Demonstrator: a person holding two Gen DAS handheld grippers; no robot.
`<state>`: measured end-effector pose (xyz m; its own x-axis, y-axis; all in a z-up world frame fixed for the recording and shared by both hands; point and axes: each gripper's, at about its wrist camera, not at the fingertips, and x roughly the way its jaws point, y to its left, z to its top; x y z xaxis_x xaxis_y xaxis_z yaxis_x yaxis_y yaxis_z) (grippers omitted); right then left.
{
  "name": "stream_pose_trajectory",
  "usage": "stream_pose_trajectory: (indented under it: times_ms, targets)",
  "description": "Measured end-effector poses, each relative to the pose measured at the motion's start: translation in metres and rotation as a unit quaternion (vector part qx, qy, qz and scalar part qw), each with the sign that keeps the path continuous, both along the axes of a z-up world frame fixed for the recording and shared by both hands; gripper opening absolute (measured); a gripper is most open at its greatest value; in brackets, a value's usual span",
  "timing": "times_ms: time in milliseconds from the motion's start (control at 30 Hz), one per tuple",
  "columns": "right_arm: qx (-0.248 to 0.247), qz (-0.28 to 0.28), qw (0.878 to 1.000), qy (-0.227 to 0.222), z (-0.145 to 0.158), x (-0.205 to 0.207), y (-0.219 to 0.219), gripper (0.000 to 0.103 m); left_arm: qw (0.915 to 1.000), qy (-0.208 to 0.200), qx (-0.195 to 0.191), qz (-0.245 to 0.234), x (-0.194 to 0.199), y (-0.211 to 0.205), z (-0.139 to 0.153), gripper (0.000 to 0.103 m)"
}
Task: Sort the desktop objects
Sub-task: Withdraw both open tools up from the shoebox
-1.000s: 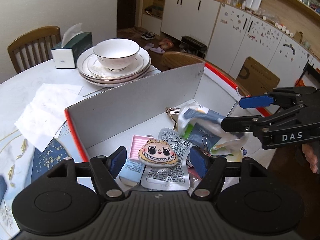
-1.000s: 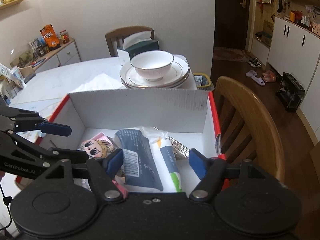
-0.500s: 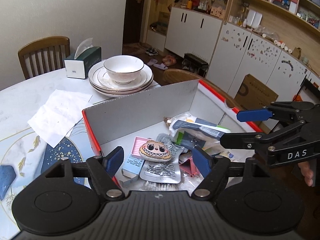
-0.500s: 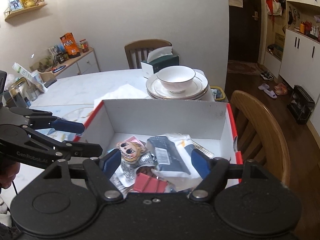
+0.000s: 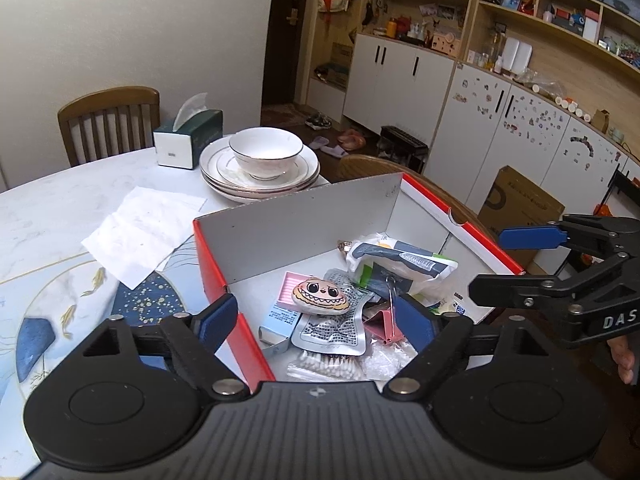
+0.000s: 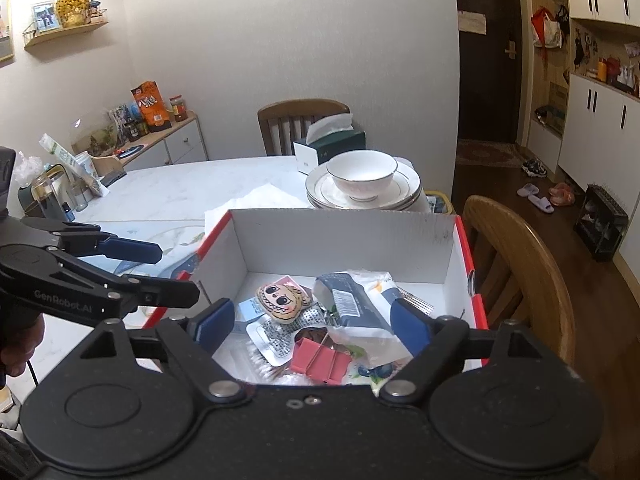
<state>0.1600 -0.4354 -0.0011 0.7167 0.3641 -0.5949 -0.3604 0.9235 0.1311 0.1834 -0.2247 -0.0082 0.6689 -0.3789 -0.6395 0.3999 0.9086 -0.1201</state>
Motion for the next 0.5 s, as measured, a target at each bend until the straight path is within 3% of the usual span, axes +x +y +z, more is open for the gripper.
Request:
stream_pose_trajectory:
  times_ms: [200, 233, 267, 500]
  targets:
    - [0.007, -0.004, 1.000, -0.015, 0.002, -0.015, 0.002, 0.093, 0.9999, -0.014, 0.001, 0.004, -0.014, 0.007, 0.001, 0.089]
    - [0.008, -0.004, 1.000, -0.015, 0.001, -0.016, 0.002, 0.094, 0.9999, -0.016, 0.002, 0.005, -0.016, 0.008, 0.001, 0.102]
    - [0.009, -0.005, 1.000, -0.015, 0.001, -0.018, 0.003, 0.094, 0.9998, -0.020, 0.002, 0.004, -0.018, 0.008, 0.001, 0.103]
    - [0.029, -0.020, 0.999, -0.016, 0.001, -0.029, 0.001, 0.094, 0.9996, -0.028, 0.006, -0.002, -0.032, 0.012, 0.004, 0.103]
